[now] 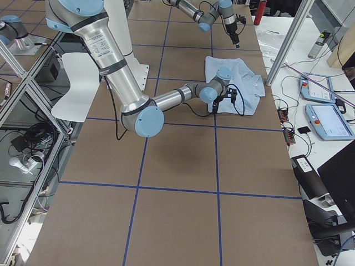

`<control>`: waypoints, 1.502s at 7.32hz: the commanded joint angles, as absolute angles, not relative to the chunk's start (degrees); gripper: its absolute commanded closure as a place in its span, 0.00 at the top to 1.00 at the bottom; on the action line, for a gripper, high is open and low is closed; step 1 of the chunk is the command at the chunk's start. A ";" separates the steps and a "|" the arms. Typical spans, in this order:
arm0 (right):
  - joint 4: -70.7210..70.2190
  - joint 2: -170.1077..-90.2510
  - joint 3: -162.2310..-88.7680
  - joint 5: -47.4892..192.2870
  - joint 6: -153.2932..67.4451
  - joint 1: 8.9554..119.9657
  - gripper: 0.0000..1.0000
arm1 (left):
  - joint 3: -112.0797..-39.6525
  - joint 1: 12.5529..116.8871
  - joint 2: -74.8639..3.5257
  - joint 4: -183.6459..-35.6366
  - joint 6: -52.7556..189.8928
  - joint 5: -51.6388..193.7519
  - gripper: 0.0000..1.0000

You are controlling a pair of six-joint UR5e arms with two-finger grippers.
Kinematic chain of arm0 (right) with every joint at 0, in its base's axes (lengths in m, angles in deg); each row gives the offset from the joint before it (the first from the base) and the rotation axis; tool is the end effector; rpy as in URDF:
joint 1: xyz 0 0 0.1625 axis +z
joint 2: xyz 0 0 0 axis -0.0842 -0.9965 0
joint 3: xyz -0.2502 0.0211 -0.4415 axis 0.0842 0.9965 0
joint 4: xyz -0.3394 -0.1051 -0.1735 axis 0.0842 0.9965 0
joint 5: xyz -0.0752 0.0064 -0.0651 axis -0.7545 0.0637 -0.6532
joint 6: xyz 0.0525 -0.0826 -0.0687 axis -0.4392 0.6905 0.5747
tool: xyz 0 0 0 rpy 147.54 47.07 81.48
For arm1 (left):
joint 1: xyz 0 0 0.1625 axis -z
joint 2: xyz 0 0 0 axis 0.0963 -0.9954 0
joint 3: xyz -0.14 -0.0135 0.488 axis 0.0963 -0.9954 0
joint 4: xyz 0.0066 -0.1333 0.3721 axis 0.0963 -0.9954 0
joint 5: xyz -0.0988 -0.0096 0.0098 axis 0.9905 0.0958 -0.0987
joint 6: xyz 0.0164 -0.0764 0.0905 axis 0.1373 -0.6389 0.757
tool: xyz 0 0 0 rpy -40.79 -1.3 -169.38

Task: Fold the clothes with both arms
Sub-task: 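Lower the right gripper to the folded shirt's side edge and grasp it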

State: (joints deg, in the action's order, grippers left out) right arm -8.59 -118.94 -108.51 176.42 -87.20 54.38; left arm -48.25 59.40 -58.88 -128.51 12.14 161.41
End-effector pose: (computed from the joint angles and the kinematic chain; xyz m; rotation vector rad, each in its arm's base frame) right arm -0.4450 -0.6163 0.4964 -0.0640 -0.8993 0.1108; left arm 0.4281 -0.7371 0.3973 0.3499 1.0589 -0.3429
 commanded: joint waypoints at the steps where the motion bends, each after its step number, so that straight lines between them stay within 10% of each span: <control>1: -8.71 -118.73 -106.95 176.38 -85.94 54.31 0.70 | -48.35 59.40 -58.70 -128.54 12.11 161.41 1.00; 3: -8.71 -118.64 -106.86 176.55 -85.84 54.31 0.59 | -48.35 59.40 -58.70 -128.63 12.19 161.41 1.00; 6: -8.71 -118.64 -106.86 176.56 -86.89 54.31 0.00 | -48.35 59.40 -58.61 -128.54 12.20 161.41 1.00; 11: -8.97 -121.35 -112.62 183.48 -86.89 55.27 0.00 | -49.40 59.40 -58.61 -128.27 12.11 161.50 1.00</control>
